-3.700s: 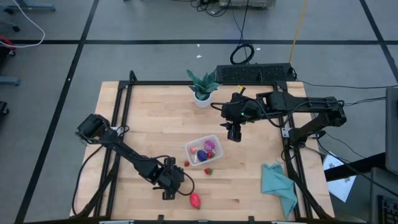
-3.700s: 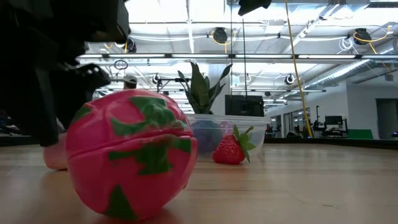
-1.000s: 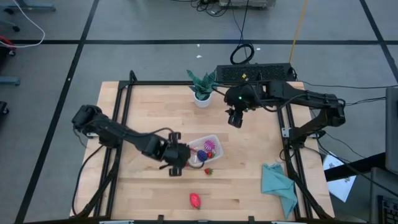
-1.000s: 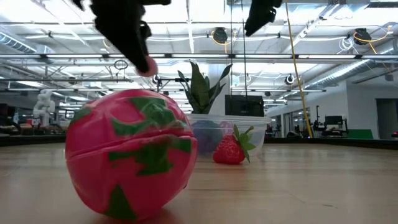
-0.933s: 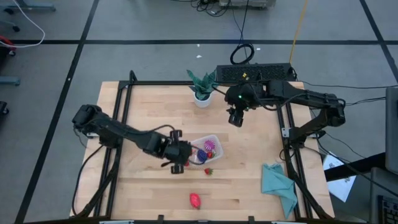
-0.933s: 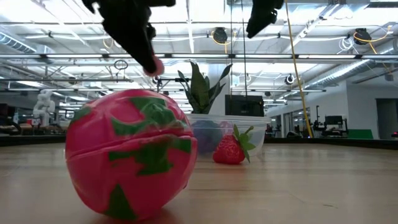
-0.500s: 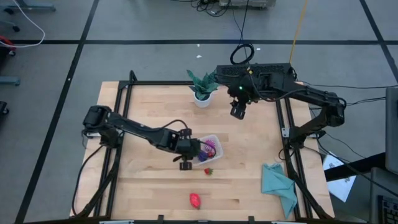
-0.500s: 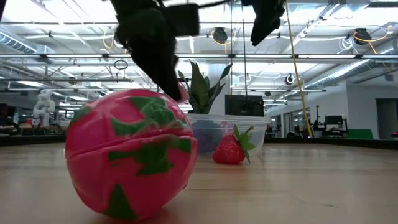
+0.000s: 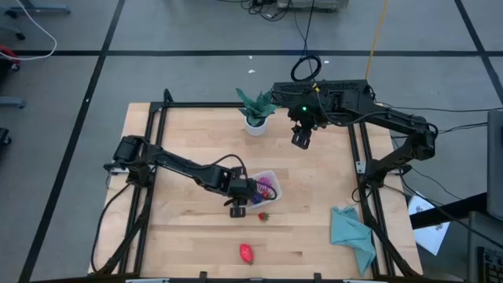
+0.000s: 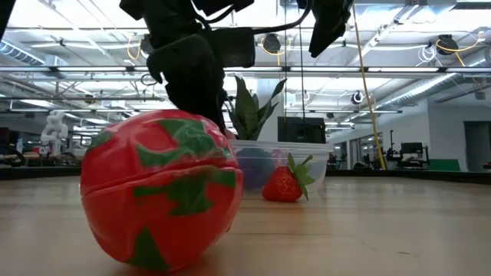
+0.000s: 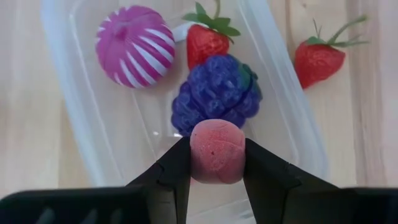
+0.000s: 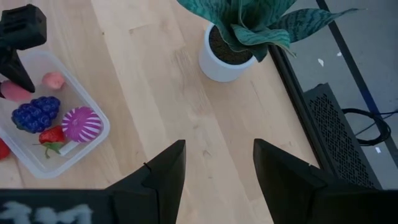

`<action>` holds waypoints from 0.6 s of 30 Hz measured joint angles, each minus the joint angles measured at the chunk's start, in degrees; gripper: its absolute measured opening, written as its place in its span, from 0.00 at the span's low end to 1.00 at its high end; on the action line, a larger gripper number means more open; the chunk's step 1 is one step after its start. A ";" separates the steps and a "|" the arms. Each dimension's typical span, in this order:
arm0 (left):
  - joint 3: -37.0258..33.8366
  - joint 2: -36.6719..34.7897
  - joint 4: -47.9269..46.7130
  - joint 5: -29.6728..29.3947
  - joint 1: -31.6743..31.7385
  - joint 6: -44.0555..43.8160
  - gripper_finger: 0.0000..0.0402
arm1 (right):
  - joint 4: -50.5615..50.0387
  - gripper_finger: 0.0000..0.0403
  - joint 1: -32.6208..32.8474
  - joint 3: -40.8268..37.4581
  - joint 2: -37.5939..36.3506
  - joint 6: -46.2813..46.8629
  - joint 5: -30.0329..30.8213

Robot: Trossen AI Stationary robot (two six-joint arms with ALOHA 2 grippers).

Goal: Pick and placing Produce into tupperware
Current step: Put the peach into the transparent bin, then put the right strawberry into the transparent bin

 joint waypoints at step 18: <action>0.57 -0.58 -1.43 -2.92 0.23 1.49 0.53 | 0.22 0.45 0.02 0.00 0.00 0.00 -0.20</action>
